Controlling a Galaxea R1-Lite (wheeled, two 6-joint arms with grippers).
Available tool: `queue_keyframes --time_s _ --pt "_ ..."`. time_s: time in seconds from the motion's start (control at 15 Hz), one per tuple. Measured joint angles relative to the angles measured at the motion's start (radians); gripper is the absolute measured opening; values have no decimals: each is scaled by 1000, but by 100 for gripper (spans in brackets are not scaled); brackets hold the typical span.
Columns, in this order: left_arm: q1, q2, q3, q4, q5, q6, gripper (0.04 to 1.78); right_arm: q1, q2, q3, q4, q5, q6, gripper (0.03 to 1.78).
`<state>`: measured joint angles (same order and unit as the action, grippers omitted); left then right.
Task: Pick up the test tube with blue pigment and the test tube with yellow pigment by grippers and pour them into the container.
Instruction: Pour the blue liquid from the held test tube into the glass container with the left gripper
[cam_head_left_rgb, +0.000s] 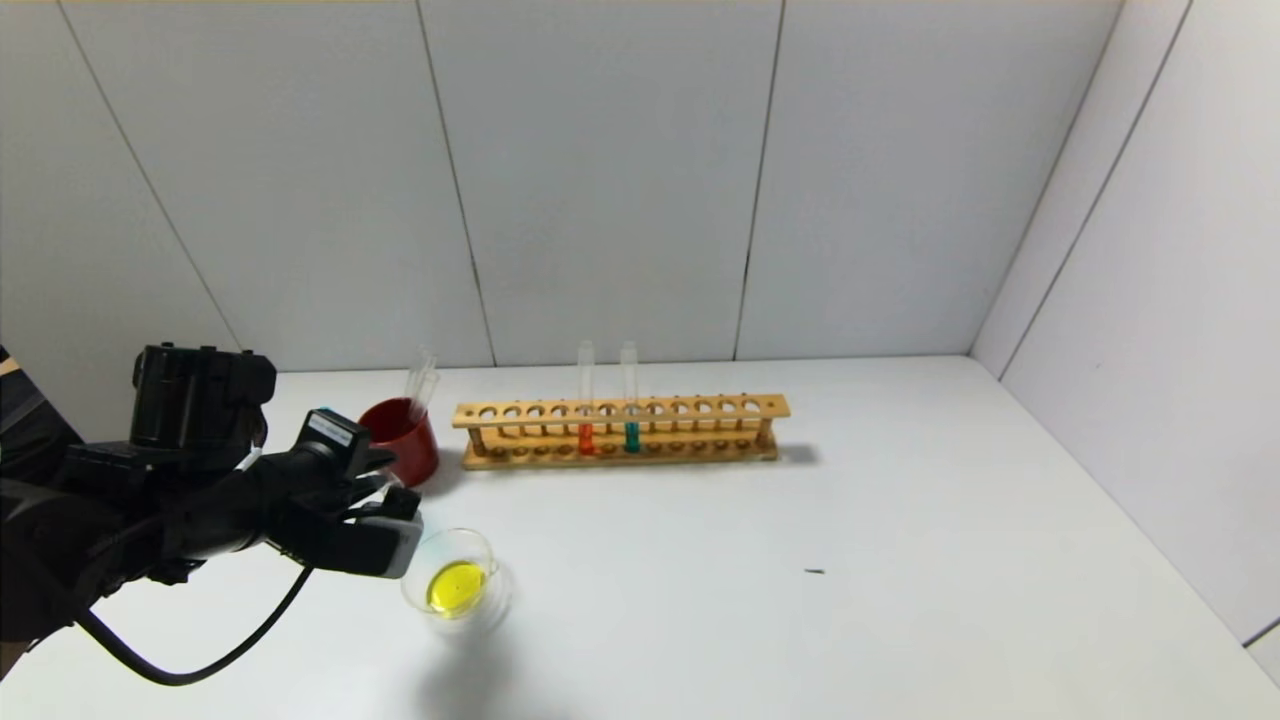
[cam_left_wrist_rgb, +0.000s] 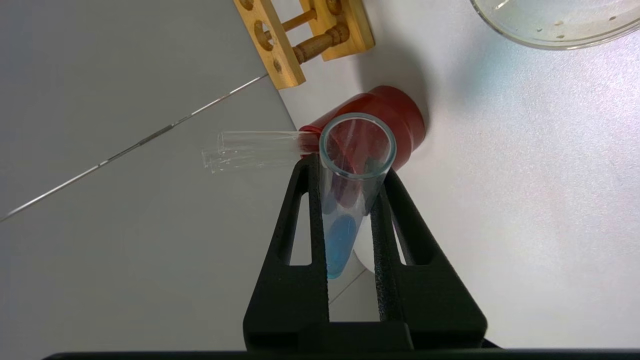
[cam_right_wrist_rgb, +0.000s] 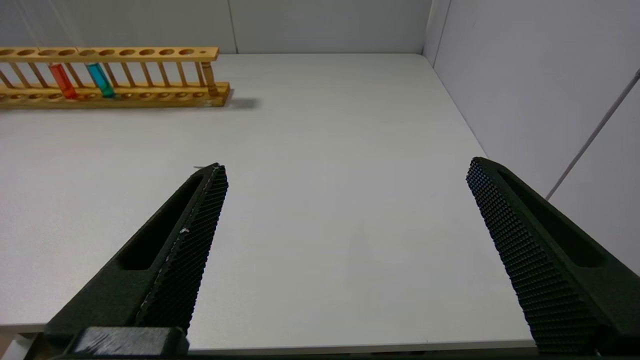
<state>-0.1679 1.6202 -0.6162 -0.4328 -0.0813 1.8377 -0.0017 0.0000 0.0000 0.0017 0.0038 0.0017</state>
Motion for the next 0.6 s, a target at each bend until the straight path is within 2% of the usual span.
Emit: queue_keyframes --time_s 0.6 --pt "26 67 -47 -5 3 178 31 0 0 0 0 0 0 175"
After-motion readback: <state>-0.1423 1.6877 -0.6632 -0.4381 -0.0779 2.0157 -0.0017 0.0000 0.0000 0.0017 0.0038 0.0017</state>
